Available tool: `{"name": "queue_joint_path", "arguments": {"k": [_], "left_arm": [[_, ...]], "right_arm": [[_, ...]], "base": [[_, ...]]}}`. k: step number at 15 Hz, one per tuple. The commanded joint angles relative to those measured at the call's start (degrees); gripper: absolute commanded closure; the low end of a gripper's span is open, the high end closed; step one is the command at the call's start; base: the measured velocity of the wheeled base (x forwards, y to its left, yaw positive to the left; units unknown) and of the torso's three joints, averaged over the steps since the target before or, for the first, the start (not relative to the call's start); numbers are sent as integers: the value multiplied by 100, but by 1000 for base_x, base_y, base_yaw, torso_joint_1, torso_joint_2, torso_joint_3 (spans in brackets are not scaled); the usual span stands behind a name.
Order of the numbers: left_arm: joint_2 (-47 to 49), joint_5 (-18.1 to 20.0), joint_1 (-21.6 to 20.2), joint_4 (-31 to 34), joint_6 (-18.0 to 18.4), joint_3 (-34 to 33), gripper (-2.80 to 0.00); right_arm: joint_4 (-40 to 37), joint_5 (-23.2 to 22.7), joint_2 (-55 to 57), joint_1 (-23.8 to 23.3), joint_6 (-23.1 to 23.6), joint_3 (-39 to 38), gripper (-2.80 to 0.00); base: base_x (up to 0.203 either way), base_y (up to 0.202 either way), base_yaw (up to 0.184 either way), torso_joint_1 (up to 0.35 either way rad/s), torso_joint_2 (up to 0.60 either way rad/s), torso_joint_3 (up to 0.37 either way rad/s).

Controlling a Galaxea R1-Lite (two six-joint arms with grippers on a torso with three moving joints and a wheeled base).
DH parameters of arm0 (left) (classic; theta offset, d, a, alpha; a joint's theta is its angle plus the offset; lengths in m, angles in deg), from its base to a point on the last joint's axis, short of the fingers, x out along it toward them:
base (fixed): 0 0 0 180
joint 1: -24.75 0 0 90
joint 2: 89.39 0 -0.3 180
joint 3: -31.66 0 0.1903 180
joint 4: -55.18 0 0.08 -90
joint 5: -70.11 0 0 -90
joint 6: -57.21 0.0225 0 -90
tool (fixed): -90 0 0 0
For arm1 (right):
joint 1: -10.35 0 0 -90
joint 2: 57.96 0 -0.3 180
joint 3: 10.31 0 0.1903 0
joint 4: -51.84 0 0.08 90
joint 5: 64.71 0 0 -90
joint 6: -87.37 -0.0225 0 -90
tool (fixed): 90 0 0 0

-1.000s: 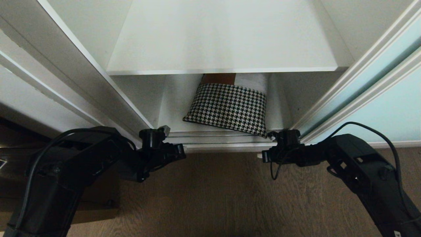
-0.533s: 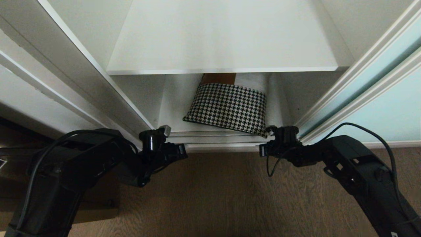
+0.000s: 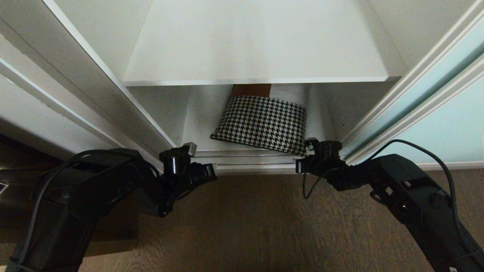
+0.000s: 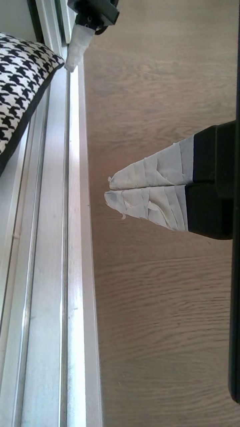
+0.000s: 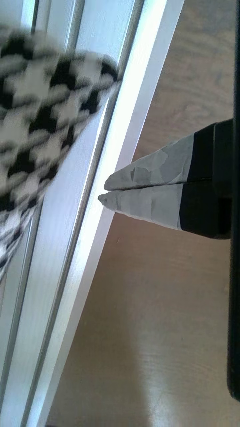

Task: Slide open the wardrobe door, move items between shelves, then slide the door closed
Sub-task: Place the pillow on the lower shelf

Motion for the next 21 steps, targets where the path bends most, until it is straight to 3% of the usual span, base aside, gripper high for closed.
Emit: {"name": "queue_joint_path", "arguments": {"k": [1,9,16,21], "left_arm": [[38,16,-6,-158,-22,-19,0],[29,69,-29,-150,-103,-27,0],[47,36,-47,-208,-175,-45,0],[71,-9,-45,-108,-174,-36,0]], "right_arm": [[-10,60,-128,31,-4,-14,0],[-608,73,-318,459,31,-46,0],[-146,83,-283,295,65,-3,0],[-245,285,-311,128,92,-3,0]], "base": [[0,0,0,0,0,0],[0,0,0,0,0,0],[0,0,0,0,0,0],[0,0,0,0,0,0]]}}
